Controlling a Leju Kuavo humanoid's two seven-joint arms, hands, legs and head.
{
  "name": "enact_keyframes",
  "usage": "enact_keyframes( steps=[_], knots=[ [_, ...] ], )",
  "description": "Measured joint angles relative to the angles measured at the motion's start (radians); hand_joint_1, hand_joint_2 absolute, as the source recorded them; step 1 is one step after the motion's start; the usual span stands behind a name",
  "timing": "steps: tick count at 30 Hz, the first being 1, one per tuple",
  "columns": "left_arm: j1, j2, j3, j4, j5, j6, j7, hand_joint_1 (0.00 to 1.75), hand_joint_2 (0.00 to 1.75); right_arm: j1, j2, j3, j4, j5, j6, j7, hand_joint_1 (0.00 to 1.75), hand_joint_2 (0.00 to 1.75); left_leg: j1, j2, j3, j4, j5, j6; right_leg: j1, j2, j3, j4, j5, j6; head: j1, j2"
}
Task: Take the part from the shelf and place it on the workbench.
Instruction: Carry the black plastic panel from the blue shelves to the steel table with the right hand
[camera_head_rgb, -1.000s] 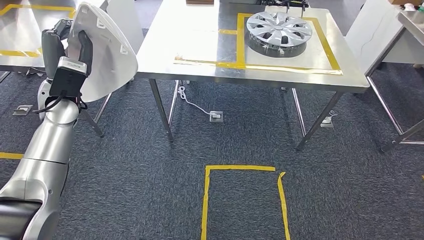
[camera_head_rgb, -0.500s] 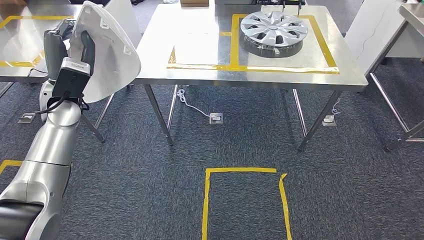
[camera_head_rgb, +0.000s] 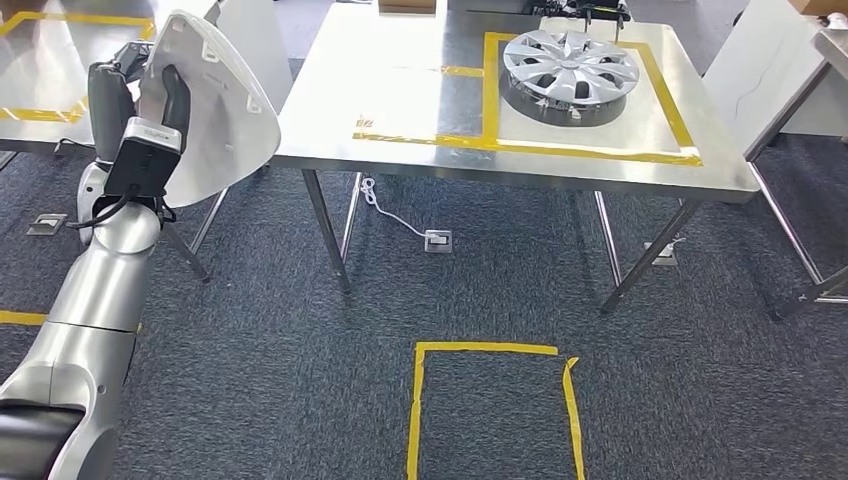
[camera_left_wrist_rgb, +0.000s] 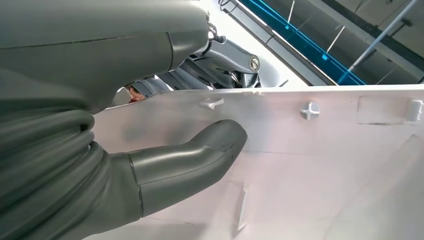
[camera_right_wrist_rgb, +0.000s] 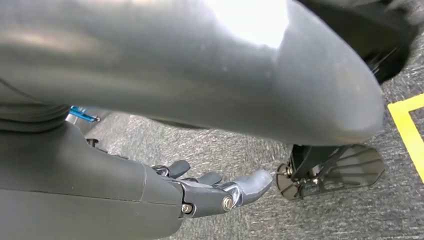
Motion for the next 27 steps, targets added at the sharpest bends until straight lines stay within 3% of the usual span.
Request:
enact_keyframes(
  steps=[1,2,4,6,9,11,12,14,15,16,17,18,20,22,25,27],
  knots=[
    [0.002,0.0,0.0,0.0,0.0,0.0,0.0,1.75,1.75,0.001,0.0,-0.001,0.0,0.0,0.0,-0.001,0.0,0.0,-0.001,-0.002,0.004,0.001,-0.005,-0.001,0.0,0.0,-0.016,0.008,0.016,-0.002,0.001,0.0],
    [0.004,0.0,0.0,-0.001,0.0,0.0,-0.001,1.75,1.75,0.001,0.0,-0.001,0.0,0.0,0.001,-0.002,0.0,0.0,-0.001,-0.004,0.011,0.002,-0.011,-0.002,0.001,0.0,-0.011,-0.024,0.05,-0.005,0.001,0.0],
    [0.009,0.001,0.0,-0.004,0.0,0.0,-0.003,1.75,1.75,0.002,0.0,-0.002,0.0,0.002,0.002,-0.002,0.0,0.0,-0.002,-0.006,0.028,0.003,-0.025,-0.008,0.004,0.001,0.041,-0.155,0.131,-0.016,0.001,0.0],
    [0.013,0.002,0.0,-0.006,0.0,0.0,-0.005,1.75,1.75,0.003,0.0,-0.003,0.0,0.003,0.002,-0.002,0.0,0.0,-0.005,-0.008,0.036,0.004,-0.036,-0.017,0.009,0.001,0.083,-0.25,0.163,-0.026,0.001,0.0],
    [0.013,0.002,0.0,-0.008,-0.002,-0.001,-0.007,1.75,1.75,0.003,0.0,-0.005,0.0,0.001,0.0,-0.001,0.0,0.0,-0.006,-0.009,0.041,-0.004,-0.043,-0.035,0.011,0.002,0.096,-0.274,0.152,-0.038,0.001,0.0],
    [0.007,0.001,0.0,-0.01,-0.005,-0.002,-0.008,1.75,1.75,0.002,0.001,-0.006,0.0,-0.001,-0.003,-0.001,0.0,0.0,-0.004,-0.006,0.032,0.026,-0.061,-0.046,0.005,0.001,0.11,-0.283,0.148,-0.049,-0.001,0.0],
    [0.003,0.002,0.0,-0.01,-0.007,-0.003,-0.008,1.75,1.75,0.001,0.001,-0.007,0.0,-0.002,-0.005,-0.001,0.0,0.0,-0.004,-0.004,0.008,0.072,-0.081,-0.05,0.003,0.001,0.118,-0.287,0.145,-0.054,-0.003,0.0],
    [-0.001,0.001,0.0,-0.006,-0.008,-0.003,-0.007,1.75,1.75,0.0,0.001,-0.007,0.0,-0.004,-0.008,-0.001,0.0,0.0,-0.003,-0.002,-0.07,0.207,-0.127,-0.056,0.003,0.002,0.128,-0.287,0.135,-0.06,-0.005,0.0],
    [-0.001,0.001,0.0,-0.003,-0.008,-0.004,-0.006,1.75,1.75,0.0,0.002,-0.008,0.0,-0.006,-0.009,-0.001,0.0,0.0,-0.002,-0.002,-0.107,0.26,-0.135,-0.058,0.003,0.003,0.134,-0.287,0.13,-0.061,-0.005,0.0],
    [0.0,0.0,0.0,0.0,-0.008,-0.005,-0.006,1.75,1.75,0.001,0.002,-0.008,0.0,-0.007,-0.009,-0.001,0.0,0.0,-0.001,-0.001,-0.129,0.28,-0.122,-0.059,0.003,0.004,0.142,-0.287,0.123,-0.06,-0.005,0.0],
    [0.0,-0.001,-0.001,0.003,-0.009,-0.005,-0.006,1.75,1.75,0.001,0.002,-0.009,0.0,-0.009,-0.008,-0.001,0.0,0.0,0.0,0.0,-0.131,0.259,-0.089,-0.06,0.002,0.004,0.152,-0.286,0.116,-0.058,-0.005,0.0],
    [-0.001,-0.001,-0.001,0.005,-0.009,-0.006,-0.006,1.75,1.75,0.002,0.002,-0.01,0.0,-0.009,-0.008,-0.001,0.0,0.0,0.002,0.001,-0.115,0.203,-0.04,-0.06,0.002,0.005,0.163,-0.286,0.108,-0.055,-0.006,0.0],
    [-0.004,-0.002,-0.001,0.007,-0.01,-0.006,-0.006,1.75,1.75,0.002,0.003,-0.012,0.0,-0.01,-0.008,-0.001,0.0,0.0,0.001,0.003,-0.062,0.07,0.033,-0.058,0.003,0.007,0.18,-0.283,0.092,-0.046,-0.006,0.0],
    [-0.005,-0.003,-0.001,0.01,-0.011,-0.006,-0.005,1.75,1.75,0.0,0.003,-0.013,0.0,-0.01,-0.008,-0.002,0.0,0.0,-0.002,0.004,-0.035,0.009,0.041,-0.046,0.005,0.009,0.183,-0.282,0.083,-0.035,-0.006,0.0],
    [-0.004,-0.003,-0.002,0.011,-0.012,-0.006,-0.006,1.75,1.75,0.0,0.003,-0.014,0.0,-0.009,-0.008,-0.002,0.0,0.0,-0.003,-0.001,-0.03,0.002,0.028,-0.023,0.004,0.007,0.183,-0.277,0.073,-0.017,-0.004,0.0],
    [-0.005,-0.004,-0.002,0.01,-0.012,-0.006,-0.007,1.75,1.75,-0.001,0.003,-0.014,0.0,-0.007,-0.007,-0.002,0.0,0.0,-0.001,0.0,-0.021,-0.002,0.023,-0.01,0.002,0.005,0.153,-0.214,0.044,-0.006,-0.002,0.0]
  ],
)
